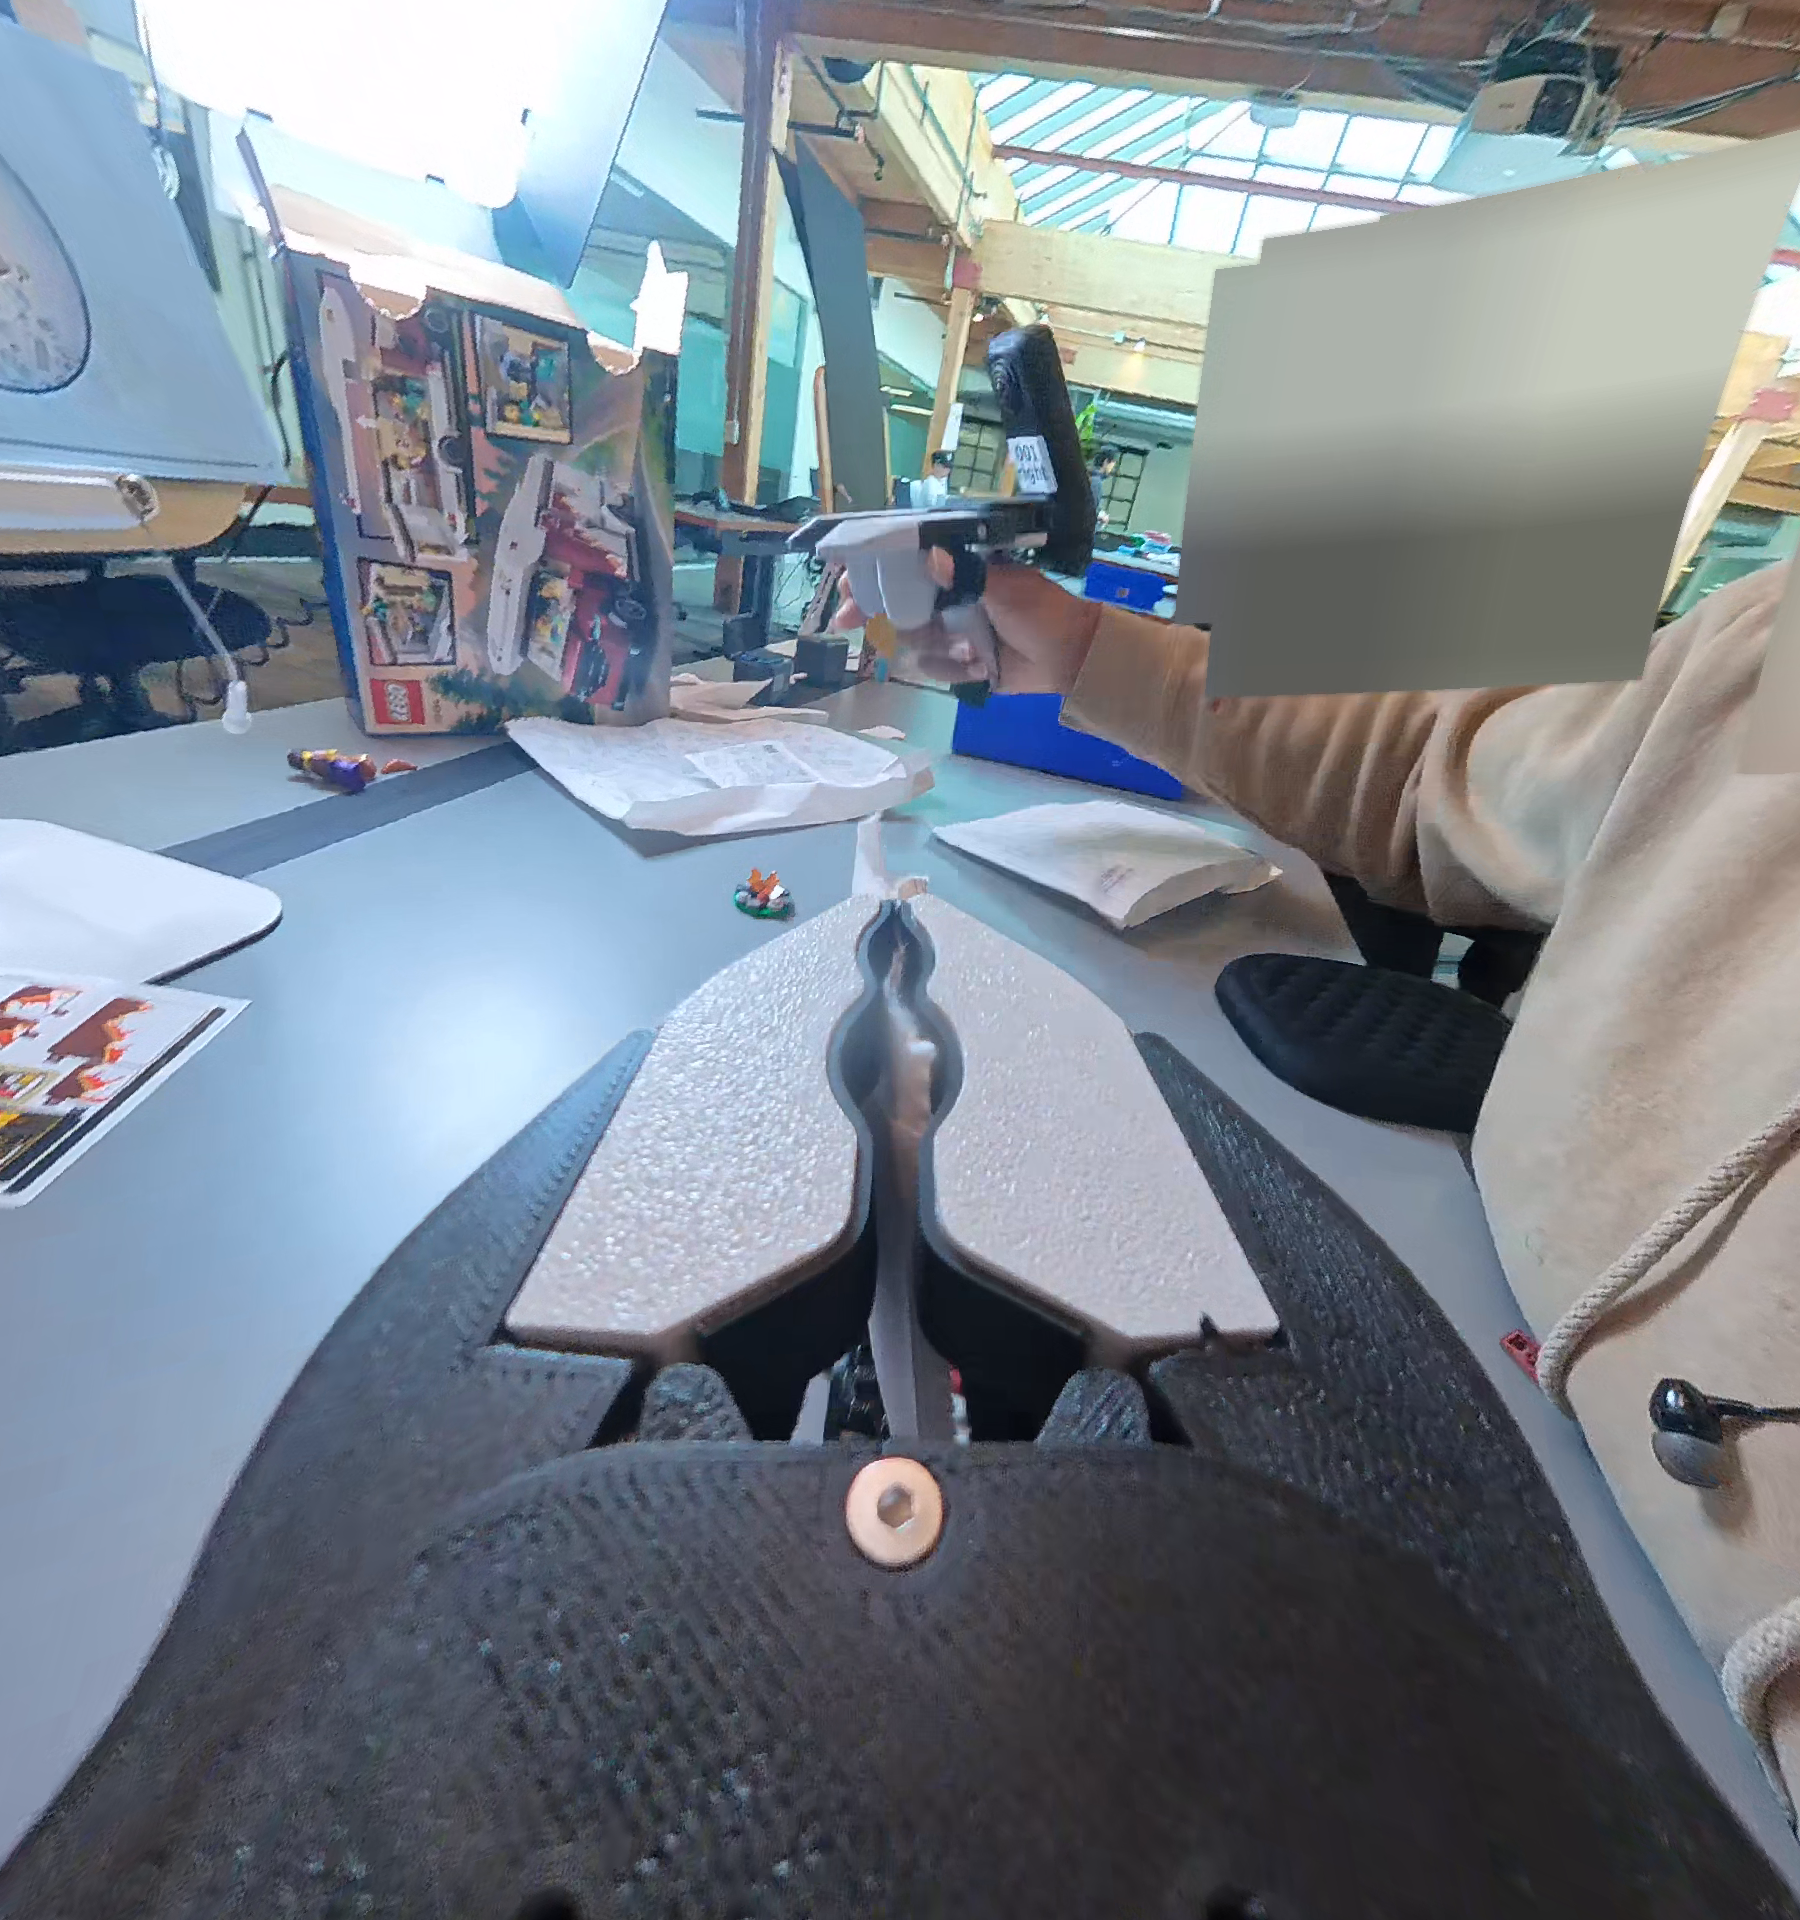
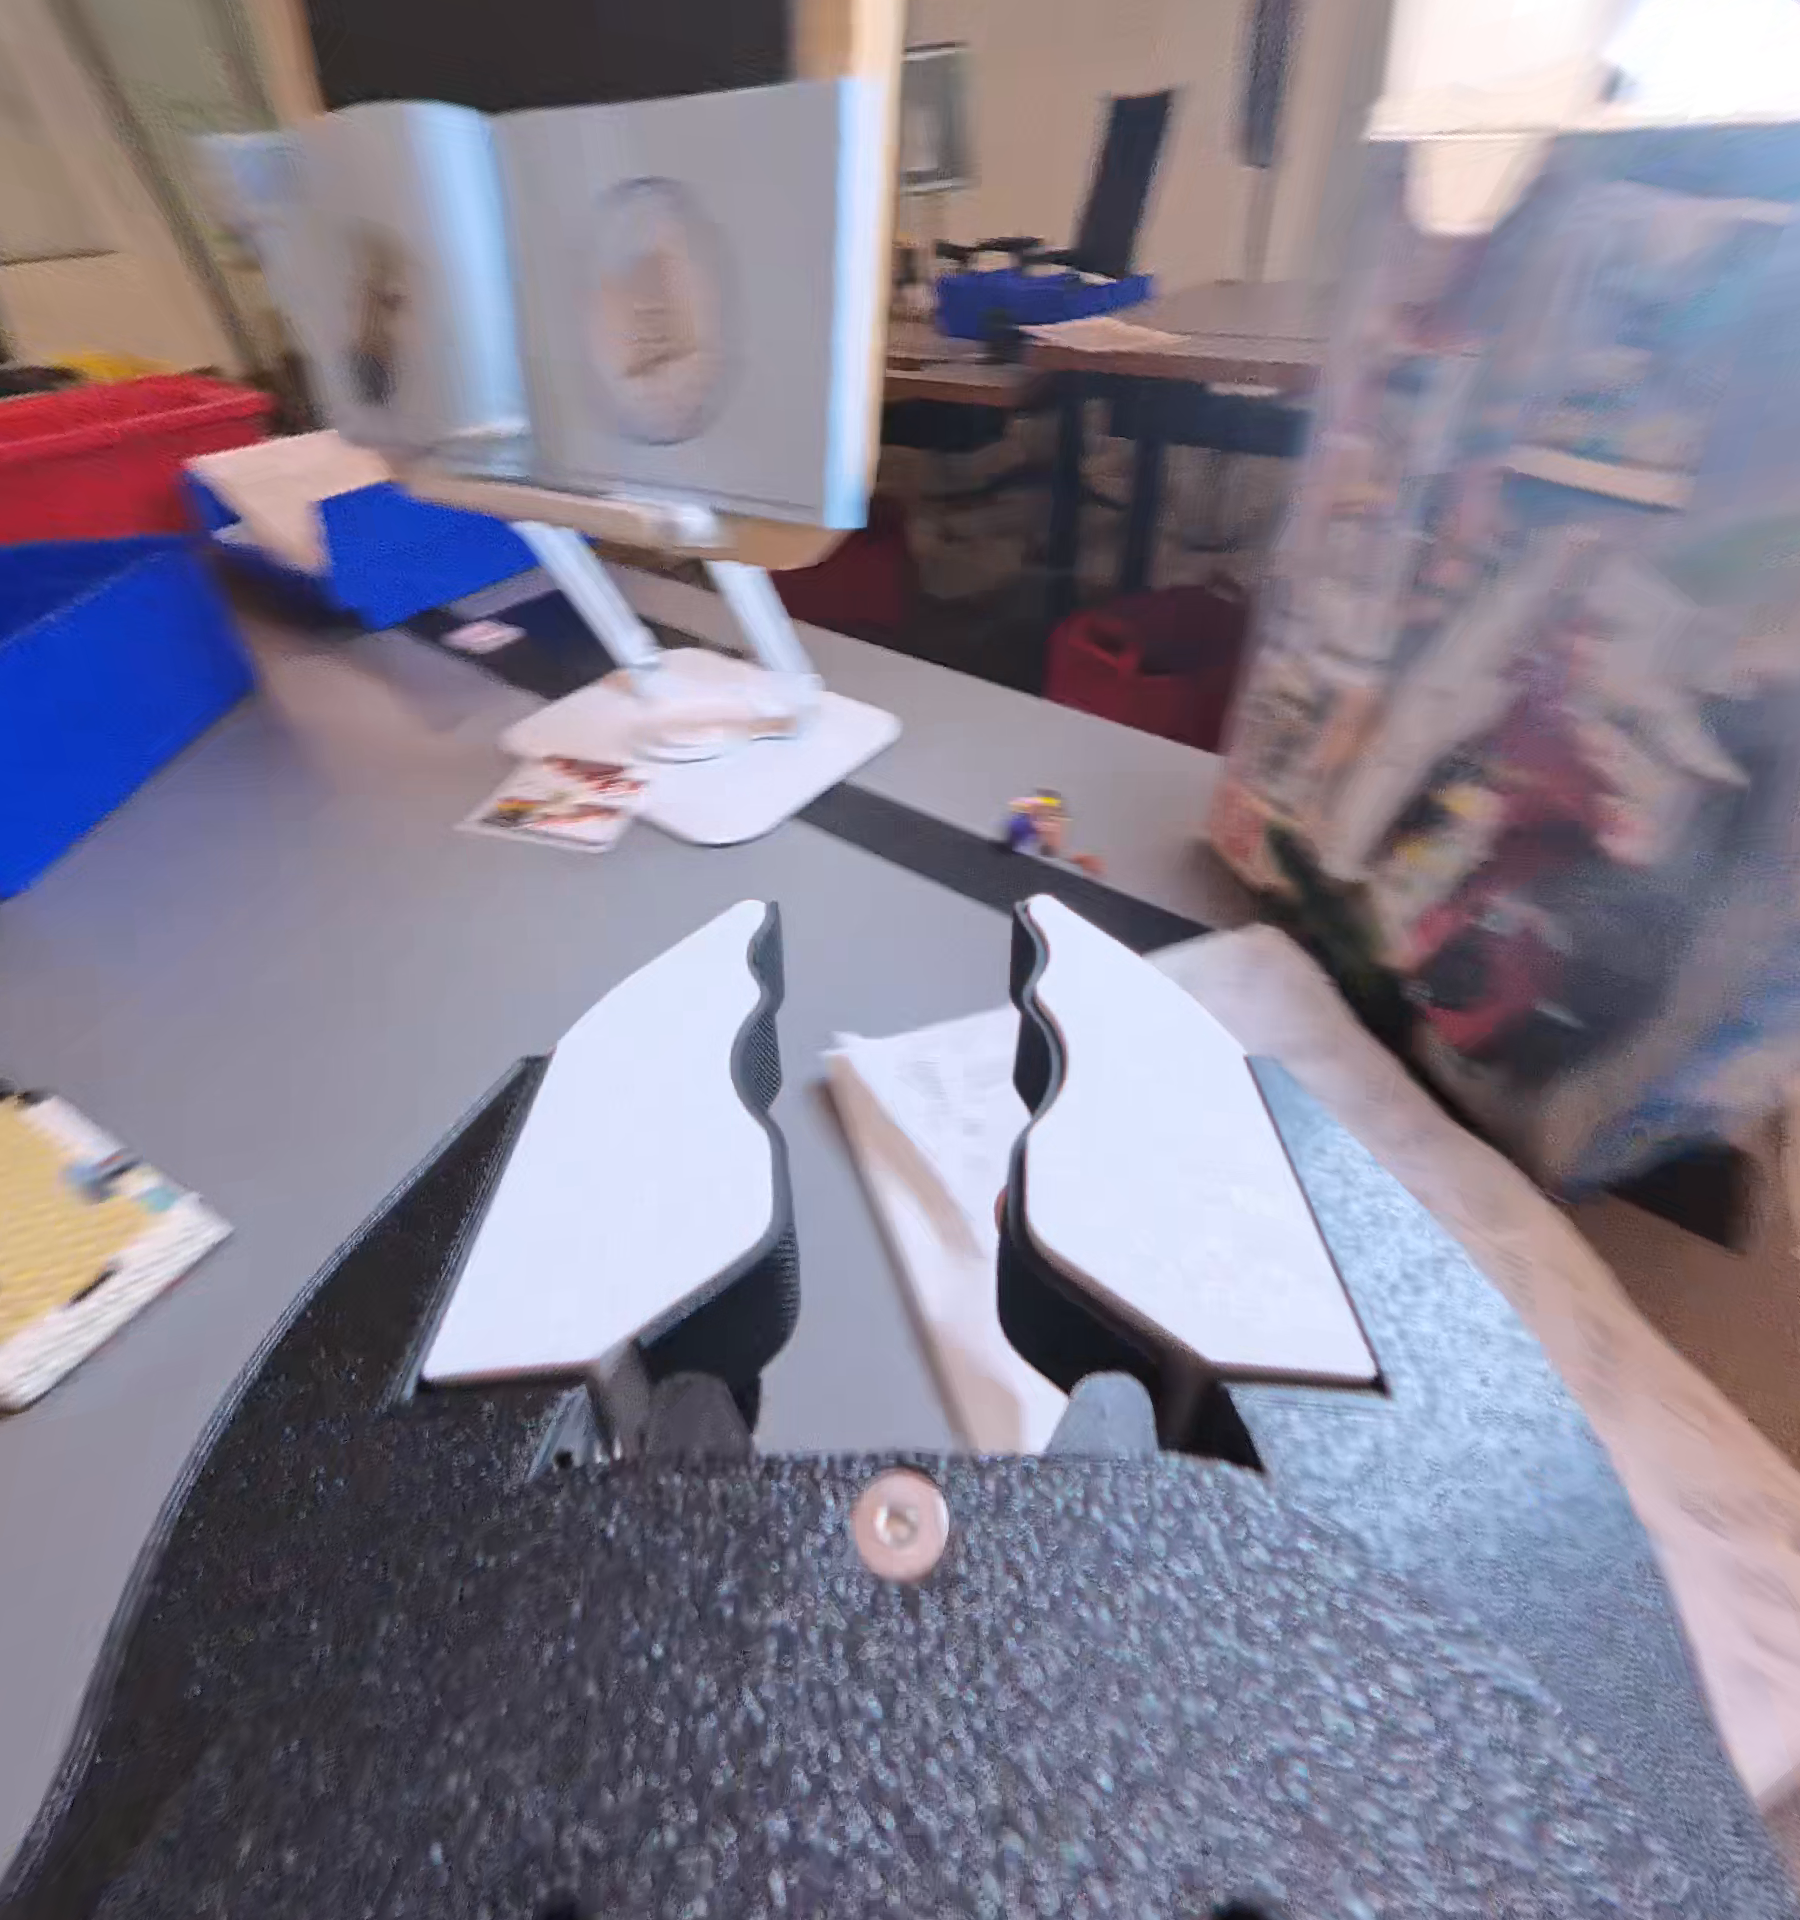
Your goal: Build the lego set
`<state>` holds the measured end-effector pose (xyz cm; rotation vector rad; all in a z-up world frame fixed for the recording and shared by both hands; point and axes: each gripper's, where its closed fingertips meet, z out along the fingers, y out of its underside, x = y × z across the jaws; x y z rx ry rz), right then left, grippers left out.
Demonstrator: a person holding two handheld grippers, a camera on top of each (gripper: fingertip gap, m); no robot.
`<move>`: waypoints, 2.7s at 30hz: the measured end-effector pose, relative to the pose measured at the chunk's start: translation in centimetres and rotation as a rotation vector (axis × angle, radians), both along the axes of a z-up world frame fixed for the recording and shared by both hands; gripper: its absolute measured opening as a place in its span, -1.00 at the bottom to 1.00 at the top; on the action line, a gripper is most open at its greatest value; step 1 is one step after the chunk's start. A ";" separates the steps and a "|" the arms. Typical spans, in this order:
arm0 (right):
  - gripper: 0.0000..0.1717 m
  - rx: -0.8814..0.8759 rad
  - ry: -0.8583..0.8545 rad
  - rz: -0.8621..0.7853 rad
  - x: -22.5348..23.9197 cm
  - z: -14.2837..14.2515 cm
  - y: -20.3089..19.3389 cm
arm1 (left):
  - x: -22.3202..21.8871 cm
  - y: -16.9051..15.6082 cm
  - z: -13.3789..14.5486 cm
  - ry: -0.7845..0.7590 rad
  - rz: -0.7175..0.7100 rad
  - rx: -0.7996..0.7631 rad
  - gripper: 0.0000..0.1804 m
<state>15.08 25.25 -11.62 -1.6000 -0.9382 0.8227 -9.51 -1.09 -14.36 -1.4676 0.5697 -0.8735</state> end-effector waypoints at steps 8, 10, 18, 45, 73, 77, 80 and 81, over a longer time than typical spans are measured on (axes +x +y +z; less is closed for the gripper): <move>-0.50 0.028 -0.009 0.698 -15.9 -2.3 -23.4 | 3.9 -1.1 3.0 -0.072 -0.130 0.092 -1.00; -0.52 0.004 -0.005 0.779 -17.9 -2.6 -26.1 | 4.5 -1.4 3.6 -0.086 -0.143 0.107 -1.00; -0.96 -0.060 0.041 0.813 -19.5 -2.2 -26.3 | 2.8 -1.3 2.7 -0.041 -0.078 0.078 -0.89; -0.82 0.253 -0.352 0.683 -23.3 -11.8 -15.6 | -2.6 3.5 -9.8 0.125 0.065 -0.655 -0.94; -0.98 1.382 -0.462 0.653 -24.1 -11.8 -17.9 | -3.3 4.0 -7.6 -0.072 0.041 -0.672 -0.83; -0.99 1.335 -0.498 0.702 -24.4 -12.8 -17.9 | -4.2 4.3 -8.6 0.090 0.144 -0.621 -0.75; -0.99 1.294 -0.517 0.738 -24.8 -13.4 -17.9 | -4.8 4.2 -9.6 0.206 0.212 -0.603 -0.71; -0.99 1.286 -0.522 0.748 -25.0 -13.5 -17.8 | -5.0 4.1 -9.8 0.230 0.227 -0.598 -0.71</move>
